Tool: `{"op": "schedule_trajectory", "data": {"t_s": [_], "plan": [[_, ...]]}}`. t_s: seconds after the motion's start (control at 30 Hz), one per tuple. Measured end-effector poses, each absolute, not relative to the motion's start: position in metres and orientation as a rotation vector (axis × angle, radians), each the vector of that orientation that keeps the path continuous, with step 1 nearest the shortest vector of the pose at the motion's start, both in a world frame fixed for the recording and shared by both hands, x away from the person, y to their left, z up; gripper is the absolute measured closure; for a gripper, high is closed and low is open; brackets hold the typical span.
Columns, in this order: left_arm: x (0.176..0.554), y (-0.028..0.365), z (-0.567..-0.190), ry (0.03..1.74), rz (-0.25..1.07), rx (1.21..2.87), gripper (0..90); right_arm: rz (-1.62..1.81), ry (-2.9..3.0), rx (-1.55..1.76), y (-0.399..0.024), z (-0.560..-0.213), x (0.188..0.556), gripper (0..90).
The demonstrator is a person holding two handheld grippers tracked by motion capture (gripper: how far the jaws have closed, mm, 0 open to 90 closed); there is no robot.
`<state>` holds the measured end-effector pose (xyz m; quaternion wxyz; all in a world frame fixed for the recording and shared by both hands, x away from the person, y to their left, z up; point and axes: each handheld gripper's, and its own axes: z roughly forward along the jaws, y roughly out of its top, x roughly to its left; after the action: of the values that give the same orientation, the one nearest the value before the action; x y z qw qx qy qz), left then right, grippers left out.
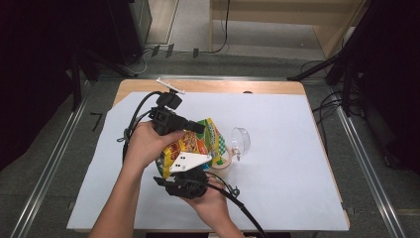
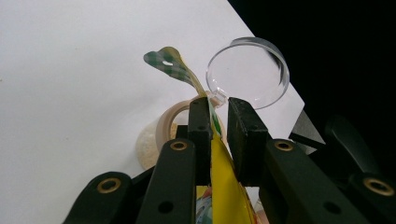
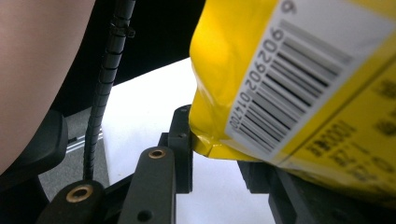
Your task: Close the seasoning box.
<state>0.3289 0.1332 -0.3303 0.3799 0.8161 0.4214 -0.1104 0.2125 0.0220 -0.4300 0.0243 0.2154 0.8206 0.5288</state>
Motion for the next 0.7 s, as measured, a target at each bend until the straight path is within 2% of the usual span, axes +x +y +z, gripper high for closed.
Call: {"op": "schedule_trajectory", "data": {"t_s": [0.7], "plan": [[0.3277, 0.1324, -0.3270, 1.054, -0.259, 2.088, 79.5, 1.649, 2.523, 0.687, 0.0228, -0.4249, 0.2098, 70.4]]}}
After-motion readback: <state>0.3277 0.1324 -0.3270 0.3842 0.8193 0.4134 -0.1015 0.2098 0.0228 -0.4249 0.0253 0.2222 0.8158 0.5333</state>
